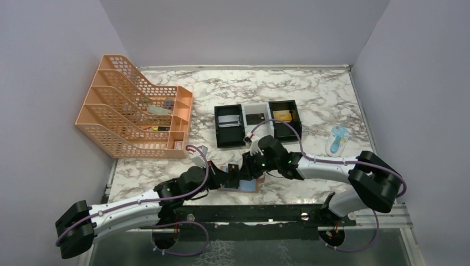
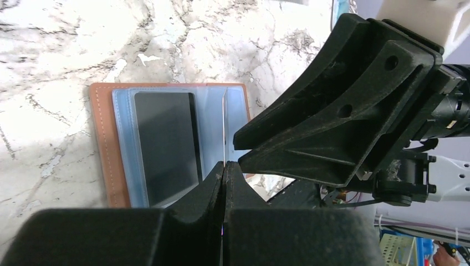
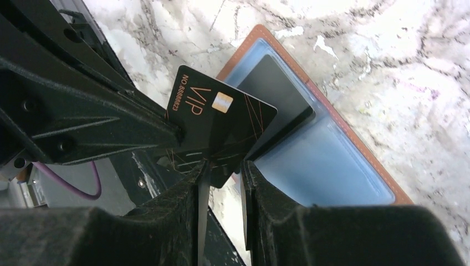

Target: Take the credit cards out of the card holder

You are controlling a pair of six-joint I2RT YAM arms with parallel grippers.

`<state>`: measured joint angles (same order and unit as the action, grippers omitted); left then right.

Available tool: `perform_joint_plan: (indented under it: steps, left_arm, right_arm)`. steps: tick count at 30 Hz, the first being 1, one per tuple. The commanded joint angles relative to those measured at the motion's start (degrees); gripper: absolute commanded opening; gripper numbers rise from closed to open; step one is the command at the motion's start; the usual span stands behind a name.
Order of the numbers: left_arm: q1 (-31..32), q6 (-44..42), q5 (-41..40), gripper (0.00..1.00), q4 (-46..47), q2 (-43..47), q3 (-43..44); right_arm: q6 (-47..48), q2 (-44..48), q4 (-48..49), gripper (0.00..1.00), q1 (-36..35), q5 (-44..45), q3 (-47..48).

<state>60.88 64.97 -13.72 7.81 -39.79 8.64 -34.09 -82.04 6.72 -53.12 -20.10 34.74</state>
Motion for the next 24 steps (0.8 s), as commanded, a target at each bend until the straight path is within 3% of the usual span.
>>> perform_joint_plan:
  steps: [1,10,15,24]
  left_arm:
    - [0.25,1.07,-3.84,0.00,-6.41,2.68,0.27]
    - [0.29,1.14,-8.62,0.00,-19.38,8.85,3.09]
    - [0.29,1.05,-8.58,0.00,-19.40,10.39,3.00]
    - [0.29,-0.14,-6.86,0.00,-17.29,10.08,3.03]
  right_arm:
    - [1.30,-2.89,0.96,0.27,0.04,-4.07,2.76]
    - [2.26,-7.87,2.12,0.27,0.04,-8.64,2.89]
    - [2.83,-9.68,1.14,0.30,0.04,-8.98,3.42]
    - [5.67,-5.93,-9.04,0.30,0.04,0.54,3.63]
